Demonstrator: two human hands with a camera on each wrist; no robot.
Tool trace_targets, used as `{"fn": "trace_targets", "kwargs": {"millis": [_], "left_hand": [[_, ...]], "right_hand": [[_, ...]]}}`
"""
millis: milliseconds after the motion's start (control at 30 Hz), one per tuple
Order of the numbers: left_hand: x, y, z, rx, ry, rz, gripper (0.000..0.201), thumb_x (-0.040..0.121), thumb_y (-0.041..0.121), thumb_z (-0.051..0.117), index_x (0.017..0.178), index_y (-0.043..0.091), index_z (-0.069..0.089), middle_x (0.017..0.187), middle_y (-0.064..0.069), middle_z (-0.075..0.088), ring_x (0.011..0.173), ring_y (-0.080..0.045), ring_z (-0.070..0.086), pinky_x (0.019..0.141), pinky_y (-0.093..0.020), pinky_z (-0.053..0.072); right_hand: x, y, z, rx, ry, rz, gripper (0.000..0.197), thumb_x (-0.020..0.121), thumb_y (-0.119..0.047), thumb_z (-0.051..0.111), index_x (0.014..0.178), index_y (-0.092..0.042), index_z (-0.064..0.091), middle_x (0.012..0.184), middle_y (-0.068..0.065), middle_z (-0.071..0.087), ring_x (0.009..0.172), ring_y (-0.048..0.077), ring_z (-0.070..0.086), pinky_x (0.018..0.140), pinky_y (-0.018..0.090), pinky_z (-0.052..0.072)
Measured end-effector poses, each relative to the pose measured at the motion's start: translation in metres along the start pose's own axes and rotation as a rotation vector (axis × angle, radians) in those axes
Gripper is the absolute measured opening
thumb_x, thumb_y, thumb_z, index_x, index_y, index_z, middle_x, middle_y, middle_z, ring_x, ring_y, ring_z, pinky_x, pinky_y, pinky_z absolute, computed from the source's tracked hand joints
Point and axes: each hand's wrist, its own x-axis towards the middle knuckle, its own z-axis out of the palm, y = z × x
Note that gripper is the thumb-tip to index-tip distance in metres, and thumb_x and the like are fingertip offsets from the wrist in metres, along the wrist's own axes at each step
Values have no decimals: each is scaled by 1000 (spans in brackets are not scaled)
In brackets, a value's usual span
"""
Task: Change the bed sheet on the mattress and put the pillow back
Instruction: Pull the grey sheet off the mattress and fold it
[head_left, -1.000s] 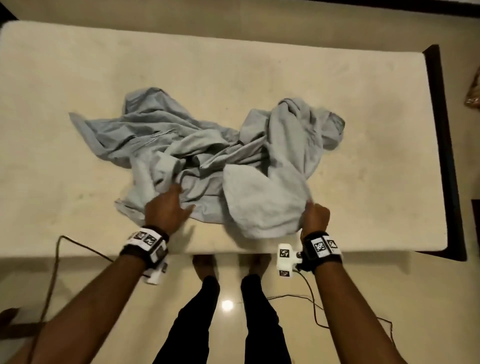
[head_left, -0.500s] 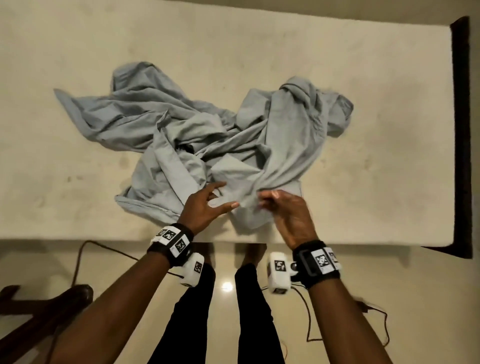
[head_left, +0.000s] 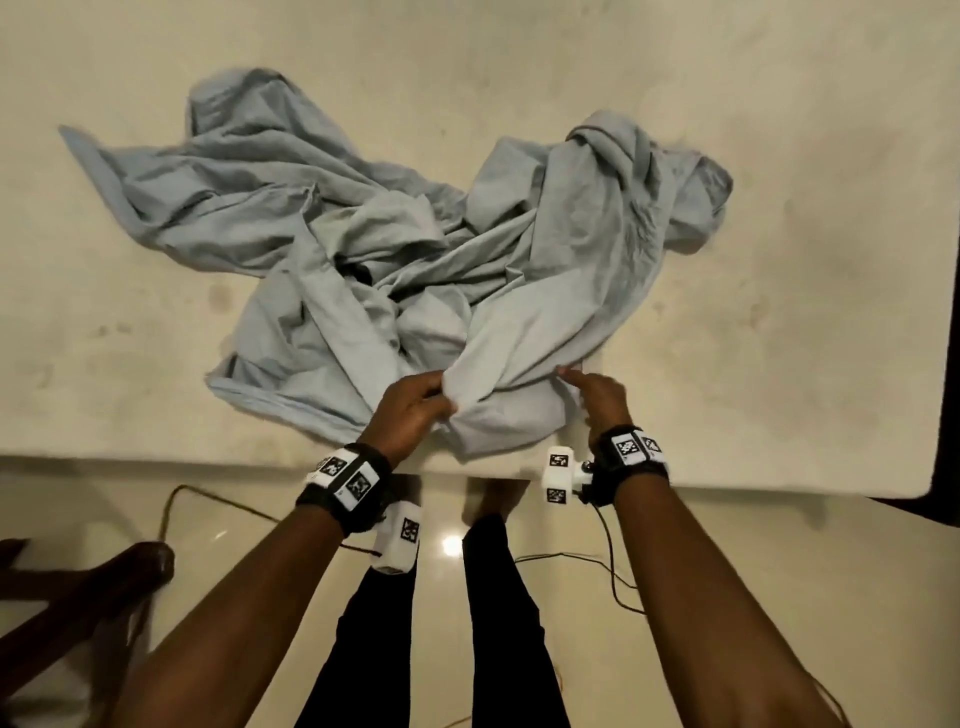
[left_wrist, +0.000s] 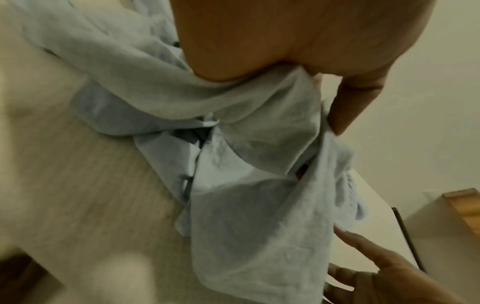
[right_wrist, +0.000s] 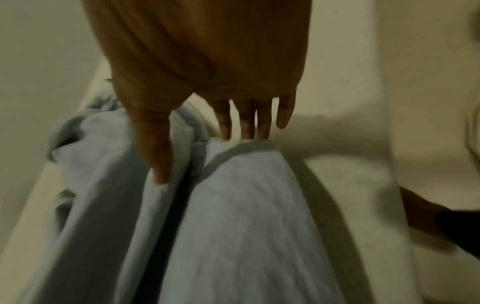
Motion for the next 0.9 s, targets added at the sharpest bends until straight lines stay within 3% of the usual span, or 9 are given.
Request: {"fn": "trace_targets", "kwargs": {"millis": [67, 133, 233, 333, 500, 633, 733, 800, 900], "left_hand": [[-6, -6, -10, -6, 20, -70, 14, 65, 23, 60, 64, 9, 59, 61, 6, 55, 60, -9, 49, 62, -30, 37], [-16, -6, -18, 43, -34, -81, 16, 65, 21, 57, 56, 17, 45, 53, 10, 41, 52, -6, 38, 54, -26, 27], [-26, -5, -29, 85, 51, -81, 32, 76, 17, 58, 49, 23, 42, 45, 11, 42, 45, -5, 39, 49, -20, 29], [-26, 3, -40, 1, 177, -105, 40, 87, 7, 61, 51, 16, 46, 45, 7, 46, 49, -14, 48, 48, -22, 36], [-29, 63, -31, 53, 53, 116, 36, 89, 24, 57, 56, 12, 51, 50, 2, 52, 49, -12, 48, 53, -27, 38], [-37, 126, -21, 108, 23, 261, 35, 90, 21, 55, 56, 15, 48, 52, 6, 49, 54, -7, 47, 60, -29, 37], [-53, 166, -20, 83, 54, 309, 36, 94, 18, 53, 58, 12, 53, 53, 6, 53, 53, -6, 49, 60, -30, 37], [-64, 190, -28, 52, 80, 326, 34, 96, 21, 54, 64, 13, 65, 59, 6, 60, 59, -8, 53, 62, -30, 40], [-82, 224, -44, 40, 44, 372, 18, 92, 29, 62, 89, 20, 77, 82, 2, 73, 74, -11, 62, 69, -32, 50]], "right_hand": [[-1, 4, 2, 104, -183, 57, 49, 70, -33, 89, 108, -6, 73, 112, 9, 72, 112, 34, 64, 87, 37, 53], [-10, 6, 6, 207, -255, 13, 40, 74, -14, 86, 109, 1, 73, 110, 15, 74, 111, 40, 67, 83, 36, 57], [-33, -9, 0, 506, -418, -40, 52, 80, 2, 76, 130, 4, 61, 131, 23, 63, 124, 42, 59, 107, 53, 46], [-82, -46, -30, 655, -475, -138, 48, 92, 1, 63, 140, 0, 54, 141, 23, 56, 131, 41, 53, 113, 54, 39], [-192, -106, -95, 897, -428, -311, 43, 100, -11, 52, 143, -6, 52, 141, 18, 57, 130, 34, 55, 107, 50, 45], [-263, -129, -111, 1039, -512, -287, 35, 102, -17, 43, 126, -8, 68, 125, 17, 68, 115, 33, 66, 91, 48, 56], [-288, -133, -109, 1041, -561, -277, 39, 105, -19, 39, 124, -5, 69, 122, 17, 69, 112, 31, 66, 104, 47, 50], [-301, -138, -111, 1043, -570, -270, 40, 107, -22, 38, 131, -1, 62, 125, 18, 67, 117, 31, 62, 113, 45, 40], [-315, -151, -120, 1078, -542, -295, 32, 102, -23, 53, 125, -1, 59, 113, 16, 65, 109, 25, 59, 107, 38, 41]]}}
